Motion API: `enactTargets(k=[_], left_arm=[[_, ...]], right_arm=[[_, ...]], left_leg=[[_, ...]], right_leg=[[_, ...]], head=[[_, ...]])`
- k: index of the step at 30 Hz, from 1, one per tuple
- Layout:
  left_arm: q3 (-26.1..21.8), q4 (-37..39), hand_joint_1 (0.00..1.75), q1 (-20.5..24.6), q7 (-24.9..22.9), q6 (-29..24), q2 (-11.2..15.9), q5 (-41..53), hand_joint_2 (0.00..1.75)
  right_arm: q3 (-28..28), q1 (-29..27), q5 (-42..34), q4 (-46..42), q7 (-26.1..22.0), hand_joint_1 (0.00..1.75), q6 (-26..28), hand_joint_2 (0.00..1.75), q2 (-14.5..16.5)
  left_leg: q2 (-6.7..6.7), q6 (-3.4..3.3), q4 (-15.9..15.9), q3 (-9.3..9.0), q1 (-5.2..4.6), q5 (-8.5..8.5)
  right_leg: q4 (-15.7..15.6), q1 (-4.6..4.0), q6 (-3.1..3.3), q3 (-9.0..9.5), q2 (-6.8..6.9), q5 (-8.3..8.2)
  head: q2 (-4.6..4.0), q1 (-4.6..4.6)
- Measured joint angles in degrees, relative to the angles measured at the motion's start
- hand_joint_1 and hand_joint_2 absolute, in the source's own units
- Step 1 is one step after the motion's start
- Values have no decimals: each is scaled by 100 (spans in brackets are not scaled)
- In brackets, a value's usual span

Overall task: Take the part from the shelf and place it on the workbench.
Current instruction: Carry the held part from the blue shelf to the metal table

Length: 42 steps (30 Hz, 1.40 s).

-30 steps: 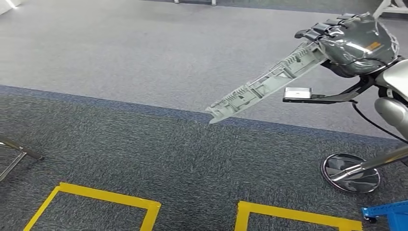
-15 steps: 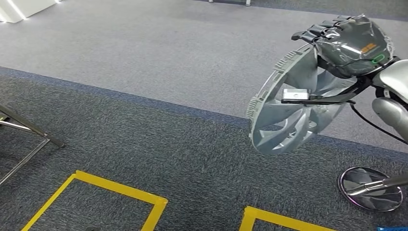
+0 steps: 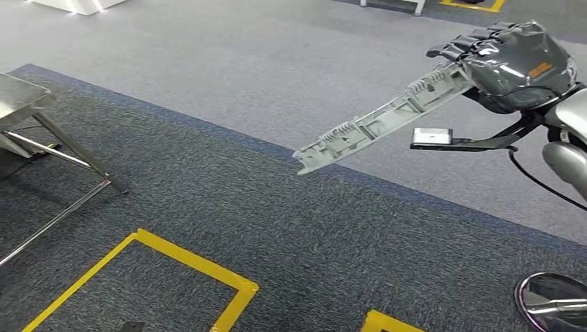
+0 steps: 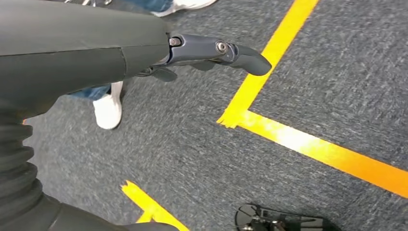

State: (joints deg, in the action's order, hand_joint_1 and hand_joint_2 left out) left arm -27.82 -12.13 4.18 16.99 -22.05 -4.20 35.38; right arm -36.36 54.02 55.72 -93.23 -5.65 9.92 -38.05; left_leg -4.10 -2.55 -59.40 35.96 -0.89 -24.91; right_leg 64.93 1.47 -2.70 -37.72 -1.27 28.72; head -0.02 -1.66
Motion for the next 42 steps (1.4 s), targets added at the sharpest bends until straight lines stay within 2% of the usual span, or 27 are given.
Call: enactTargets(k=[1,3,5,7,9,11,12,13,15,16,18,20,21,23,25,26,27,28,30,31,33,35,36,38,40,41,42], left_arm=[[0,0,0,4,1,-1,1,3,175],[0,0,0,-2,3,-4,6,12,175],[0,0,0,-26,3,-6,11,23,175],[0,0,0,-39,3,-7,11,32,175],[0,0,0,-26,3,-9,7,39,175],[0,0,0,-20,3,-9,5,44,175],[0,0,0,-24,3,-8,2,45,175],[0,0,0,-28,3,-8,-2,46,175],[0,0,0,-29,3,-7,-3,50,175],[0,0,0,-23,3,-8,0,52,175],[0,0,0,-3,3,-9,4,59,175],[0,0,0,6,-3,-9,5,64,175],[0,0,0,4,-8,-10,4,67,175],[0,0,0,16,-14,-10,1,84,175],[0,0,0,38,-16,-12,-1,97,175],[0,0,0,44,-16,-12,-2,98,175],[0,0,0,44,-16,-10,-5,99,175],[0,0,0,43,-16,-9,-10,101,175],[1,0,0,40,-16,-9,-22,107,175],[2,0,0,45,-16,-9,-25,109,175],[2,0,0,46,-19,-9,-24,113,175],[2,0,0,25,-22,-9,-21,115,175],[2,0,0,12,-23,-9,-22,116,175],[2,0,0,8,-23,-9,-24,128,175],[2,0,0,20,-23,-9,-27,146,175],[2,0,0,22,-24,-9,-28,152,175],[2,0,0,18,-25,-9,-30,156,175]], right_arm=[[9,-1,-1,-7,-1,175,1,175,-5],[18,-17,-1,-16,-2,175,0,175,-14],[19,-20,2,-26,-3,175,-1,175,-17],[24,-10,3,-36,-5,175,-1,175,-16],[29,-5,4,-40,-13,175,-5,175,-17],[28,-3,10,-40,-25,175,-12,175,-17],[28,-3,15,-40,-29,175,-15,175,-16],[27,-2,20,-40,-33,175,-16,175,-16],[28,8,24,-41,-36,175,-17,175,-16],[29,18,24,-42,-36,175,-17,175,-16],[30,37,25,-44,-38,175,-21,175,-16],[28,48,29,-50,-46,175,-30,175,-15],[28,54,32,-53,-51,175,-36,175,-13],[29,94,34,-60,-55,175,-46,175,-10],[26,122,34,-62,-55,175,-55,175,-9],[19,118,35,-61,-54,175,-60,175,-9],[10,109,36,-61,-55,175,-66,175,-9],[2,104,36,-60,-57,175,-72,175,-9],[-4,109,40,-60,-63,175,-79,175,-9],[-8,118,44,-60,-66,175,-84,175,-9],[-18,126,55,-57,-71,175,-98,175,-9],[-34,126,61,-55,-74,175,-109,175,-7],[-42,124,63,-55,-73,175,-111,175,-4],[-49,123,63,-56,-72,175,-110,175,-2],[-52,122,63,-56,-70,175,-109,175,-3],[-57,120,62,-56,-70,175,-109,175,-3],[-62,114,63,-56,-69,175,-108,175,-3]], left_leg=[[-58,25,-42,25,5,-15],[-164,81,-71,82,17,-11],[-247,129,-67,108,21,-3],[-67,192,-260,196,7,-134],[234,263,-867,476,28,-434],[336,303,-1508,797,64,-637],[347,309,-1600,854,75,-603],[356,306,-1467,803,80,-464],[471,256,-756,465,61,-72],[553,218,-421,301,32,49],[656,148,-105,151,-23,60],[586,91,-19,120,-24,40],[536,66,24,91,-11,51],[444,6,98,28,23,78],[345,-33,103,15,24,74],[287,-39,99,11,22,67],[227,-43,94,5,21,59],[162,-41,84,-3,22,50],[29,-10,44,-16,34,13],[-36,15,3,-1,33,-9],[-148,70,-46,51,38,-27],[-243,113,-47,83,46,-12],[-217,139,-64,92,42,-29],[21,210,-357,219,33,-210],[287,277,-1059,548,56,-535],[327,296,-1409,724,77,-653],[341,308,-1611,833,96,-677]], right_leg=[[-284,10,2,139,-92,-90],[-454,8,22,254,-193,-62],[-489,16,68,285,-102,-67],[-525,36,130,332,19,-71],[-543,25,177,373,143,-54],[-543,10,191,394,259,-30],[-543,6,192,406,314,-15],[-543,3,188,425,364,2],[-549,-8,175,484,453,42],[-553,-21,159,508,490,60],[-568,-45,117,530,565,85],[-597,-54,55,540,647,110],[-585,-46,29,538,621,142],[-236,-30,4,356,402,333],[471,-26,-1,-31,185,591],[760,-25,-8,-223,156,649],[898,-25,-14,-351,144,613],[829,-22,-18,-379,138,472],[180,-2,-24,-149,45,32],[-164,15,-24,16,-51,-110],[-491,29,-5,196,-186,-158],[-521,29,39,224,-132,-141],[-538,35,65,242,-82,-143],[-573,48,129,296,38,-140],[-581,36,173,338,162,-116],[-580,33,180,352,217,-103],[-580,33,181,367,271,-86]], head=[[0,-1],[0,-1],[0,-4],[0,-38],[0,-68],[0,-69],[0,-69],[0,-69],[0,-68],[0,-67],[0,-62],[0,-62],[0,-57],[0,-43],[0,-35],[0,-35],[0,-36],[0,-36],[0,-36],[0,-34],[0,-33],[0,-36],[0,-38],[0,-64],[0,-85],[0,-83],[0,-83]])
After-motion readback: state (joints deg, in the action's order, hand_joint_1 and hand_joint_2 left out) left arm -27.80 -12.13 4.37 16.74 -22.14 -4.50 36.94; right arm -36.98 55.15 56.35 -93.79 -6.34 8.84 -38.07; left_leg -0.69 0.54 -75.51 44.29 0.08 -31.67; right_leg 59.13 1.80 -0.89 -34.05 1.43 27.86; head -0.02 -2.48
